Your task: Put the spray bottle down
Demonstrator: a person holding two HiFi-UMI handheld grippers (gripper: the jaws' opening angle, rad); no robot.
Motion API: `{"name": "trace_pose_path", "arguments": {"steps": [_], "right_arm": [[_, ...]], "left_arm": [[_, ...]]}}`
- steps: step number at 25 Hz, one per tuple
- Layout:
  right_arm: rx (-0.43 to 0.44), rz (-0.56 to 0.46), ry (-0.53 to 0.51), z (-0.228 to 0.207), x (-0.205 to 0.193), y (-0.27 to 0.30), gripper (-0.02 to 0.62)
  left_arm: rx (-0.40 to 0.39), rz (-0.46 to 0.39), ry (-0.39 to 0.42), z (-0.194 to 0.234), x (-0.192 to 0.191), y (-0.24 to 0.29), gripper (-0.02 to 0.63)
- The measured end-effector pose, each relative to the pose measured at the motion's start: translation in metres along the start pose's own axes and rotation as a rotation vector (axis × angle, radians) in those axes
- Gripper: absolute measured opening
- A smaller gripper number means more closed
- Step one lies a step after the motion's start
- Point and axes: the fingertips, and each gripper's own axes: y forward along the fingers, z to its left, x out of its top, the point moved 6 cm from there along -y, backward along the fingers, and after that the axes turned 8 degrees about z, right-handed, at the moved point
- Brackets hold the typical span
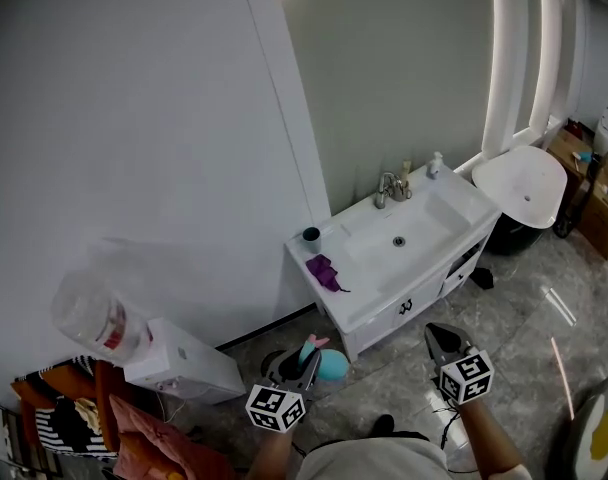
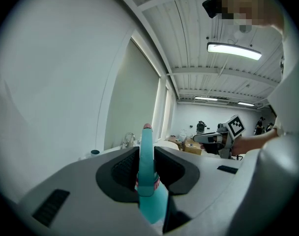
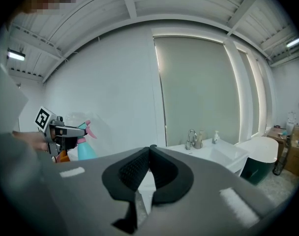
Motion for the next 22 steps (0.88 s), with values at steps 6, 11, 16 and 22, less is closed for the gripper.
{"name": "trace_pose_path", "arguments": {"steps": [6, 11, 16, 22], "right_arm": [[0.014, 0.006, 0.024, -0.048, 0.001, 0.014, 0.011], [0.020, 0.011, 0.039, -0.069, 0.001, 0.025, 0.011], [0.018, 0.027, 0.052, -0.081, 0.000, 0.041, 0.011], [-0.014, 0.038, 0.058, -0.093, 0.003, 0.071, 0.011]], "left_arm": [[0.014, 0.012, -0.003, -0.010, 0.009, 0.045, 0.095], [0.014, 0.023, -0.003, -0.011, 0.014, 0.069, 0.095], [0.016, 0.032, -0.010, 0.000, 0.018, 0.088, 0.095], [-0.018, 0.046, -0.005, 0.031, 0.023, 0.120, 0.095]]}}
